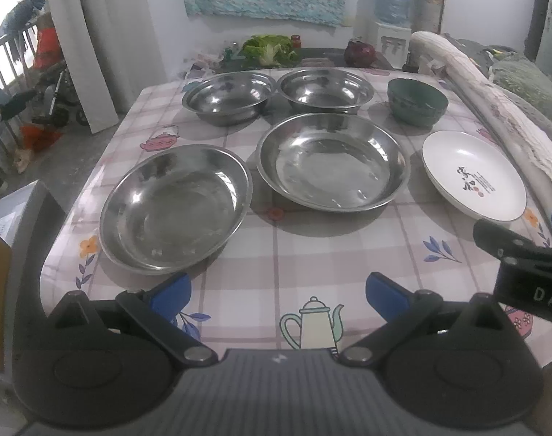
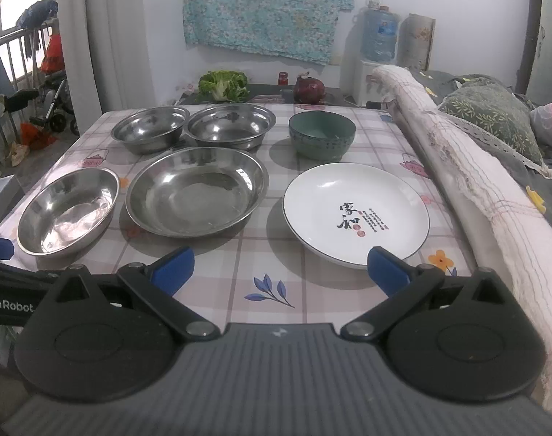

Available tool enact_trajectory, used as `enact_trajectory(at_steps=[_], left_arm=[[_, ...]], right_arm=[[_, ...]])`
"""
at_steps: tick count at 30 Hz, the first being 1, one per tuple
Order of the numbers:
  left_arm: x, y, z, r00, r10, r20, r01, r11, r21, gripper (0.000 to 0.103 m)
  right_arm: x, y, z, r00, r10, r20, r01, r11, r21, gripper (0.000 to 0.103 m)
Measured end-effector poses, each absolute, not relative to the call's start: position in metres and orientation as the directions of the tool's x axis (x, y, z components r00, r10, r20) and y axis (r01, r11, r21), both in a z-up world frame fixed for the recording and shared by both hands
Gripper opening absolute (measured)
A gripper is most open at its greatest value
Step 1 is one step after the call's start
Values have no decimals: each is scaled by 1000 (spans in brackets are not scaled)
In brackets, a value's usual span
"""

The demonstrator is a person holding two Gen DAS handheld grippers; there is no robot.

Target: Organize plates and bowls

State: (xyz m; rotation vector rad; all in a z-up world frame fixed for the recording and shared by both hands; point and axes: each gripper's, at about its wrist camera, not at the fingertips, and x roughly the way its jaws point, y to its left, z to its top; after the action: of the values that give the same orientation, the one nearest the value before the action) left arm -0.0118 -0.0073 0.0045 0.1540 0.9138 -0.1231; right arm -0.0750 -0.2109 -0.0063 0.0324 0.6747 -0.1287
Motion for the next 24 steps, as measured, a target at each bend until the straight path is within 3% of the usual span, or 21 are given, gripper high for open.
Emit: enact_trajectory(at_steps=[24], left_arm=[[-14,-11,18,623,-52,-780,189,978,86,103]], right_arm=[[-77,-212,8,794,-110,-598,135,991,-3,102]])
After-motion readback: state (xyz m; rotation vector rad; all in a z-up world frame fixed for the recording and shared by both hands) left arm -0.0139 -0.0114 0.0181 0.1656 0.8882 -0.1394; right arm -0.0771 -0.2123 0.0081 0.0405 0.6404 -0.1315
